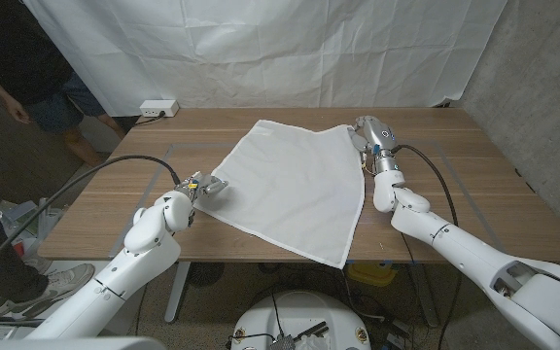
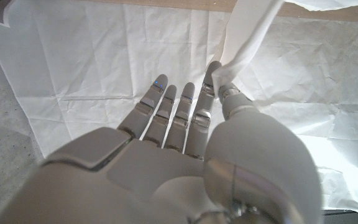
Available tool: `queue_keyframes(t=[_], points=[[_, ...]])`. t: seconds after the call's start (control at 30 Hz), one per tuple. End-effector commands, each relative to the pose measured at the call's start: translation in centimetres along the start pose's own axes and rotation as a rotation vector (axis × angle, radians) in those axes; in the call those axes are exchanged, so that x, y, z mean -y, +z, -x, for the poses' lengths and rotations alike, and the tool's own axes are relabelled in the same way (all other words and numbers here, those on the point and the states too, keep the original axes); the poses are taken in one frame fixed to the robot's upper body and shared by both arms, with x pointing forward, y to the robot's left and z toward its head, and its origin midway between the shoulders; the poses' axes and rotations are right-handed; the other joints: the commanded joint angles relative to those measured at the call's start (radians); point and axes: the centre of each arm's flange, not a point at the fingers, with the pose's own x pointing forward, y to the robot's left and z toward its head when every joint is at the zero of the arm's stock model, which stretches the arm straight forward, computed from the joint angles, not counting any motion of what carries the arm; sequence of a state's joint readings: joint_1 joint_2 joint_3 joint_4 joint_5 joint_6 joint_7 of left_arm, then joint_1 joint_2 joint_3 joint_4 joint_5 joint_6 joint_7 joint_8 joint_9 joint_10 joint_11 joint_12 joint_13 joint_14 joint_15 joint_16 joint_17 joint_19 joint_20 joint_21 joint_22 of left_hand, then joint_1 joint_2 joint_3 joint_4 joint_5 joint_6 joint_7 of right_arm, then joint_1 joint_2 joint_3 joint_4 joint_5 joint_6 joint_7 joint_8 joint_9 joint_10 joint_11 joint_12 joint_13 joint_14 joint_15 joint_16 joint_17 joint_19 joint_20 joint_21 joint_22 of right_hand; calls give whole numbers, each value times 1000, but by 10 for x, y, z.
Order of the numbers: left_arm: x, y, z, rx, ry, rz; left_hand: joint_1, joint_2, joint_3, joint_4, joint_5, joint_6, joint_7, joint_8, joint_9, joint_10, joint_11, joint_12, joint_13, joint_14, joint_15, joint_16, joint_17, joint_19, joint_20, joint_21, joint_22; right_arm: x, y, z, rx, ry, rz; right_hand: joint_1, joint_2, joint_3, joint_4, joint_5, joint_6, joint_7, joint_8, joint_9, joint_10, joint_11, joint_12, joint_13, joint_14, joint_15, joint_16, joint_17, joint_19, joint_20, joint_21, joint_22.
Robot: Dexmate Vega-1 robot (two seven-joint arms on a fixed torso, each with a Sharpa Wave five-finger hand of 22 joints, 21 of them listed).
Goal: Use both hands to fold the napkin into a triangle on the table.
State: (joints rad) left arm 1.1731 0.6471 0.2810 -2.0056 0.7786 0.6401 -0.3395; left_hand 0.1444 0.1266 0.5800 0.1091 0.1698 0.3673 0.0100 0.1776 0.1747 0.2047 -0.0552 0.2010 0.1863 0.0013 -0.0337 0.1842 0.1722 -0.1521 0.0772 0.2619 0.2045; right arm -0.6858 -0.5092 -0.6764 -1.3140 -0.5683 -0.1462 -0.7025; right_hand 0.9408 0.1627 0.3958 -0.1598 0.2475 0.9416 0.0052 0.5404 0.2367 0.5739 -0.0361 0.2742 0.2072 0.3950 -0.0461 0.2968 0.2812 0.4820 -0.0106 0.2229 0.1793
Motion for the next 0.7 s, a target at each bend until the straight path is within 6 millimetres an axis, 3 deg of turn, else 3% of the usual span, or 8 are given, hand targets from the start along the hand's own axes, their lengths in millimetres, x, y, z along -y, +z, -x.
queue_keyframes(t=[0.03, 0.27, 0.7], points=[[2, -1, 1, 3, 2, 7, -1, 14, 7, 1, 6, 8, 7, 7, 4, 2, 3, 3, 2, -6, 0, -4, 0, -5, 2, 0, 2, 7, 20, 4, 53, -13, -19, 9, 0, -2, 5, -3, 14, 1, 7, -1, 12, -9, 3, 3, 11, -84, 2, 6, 10, 1, 7, 3], [4, -3, 1, 1, 2, 14, -2, 13, 9, 1, 6, 9, 7, 7, 4, 2, 3, 3, 2, -7, -2, -4, 0, -5, 1, 0, 2, 9, 36, 1, 88, -17, -18, 12, -3, -2, 6, -5, 15, 4, 8, -5, 18, -18, 3, 3, 13, -86, 0, 4, 12, 1, 7, 3], [6, -6, 1, -3, 1, 23, -3, 12, 13, 2, 5, 8, 9, 7, 4, 0, 1, 3, 2, -9, -2, -5, 0, -6, 3, 0, 2, 9, 62, -4, 142, -25, -34, 17, -5, -3, 9, -8, 19, 6, 9, -10, 20, -11, -1, 3, 15, -85, -3, 4, 23, 0, 10, 3]])
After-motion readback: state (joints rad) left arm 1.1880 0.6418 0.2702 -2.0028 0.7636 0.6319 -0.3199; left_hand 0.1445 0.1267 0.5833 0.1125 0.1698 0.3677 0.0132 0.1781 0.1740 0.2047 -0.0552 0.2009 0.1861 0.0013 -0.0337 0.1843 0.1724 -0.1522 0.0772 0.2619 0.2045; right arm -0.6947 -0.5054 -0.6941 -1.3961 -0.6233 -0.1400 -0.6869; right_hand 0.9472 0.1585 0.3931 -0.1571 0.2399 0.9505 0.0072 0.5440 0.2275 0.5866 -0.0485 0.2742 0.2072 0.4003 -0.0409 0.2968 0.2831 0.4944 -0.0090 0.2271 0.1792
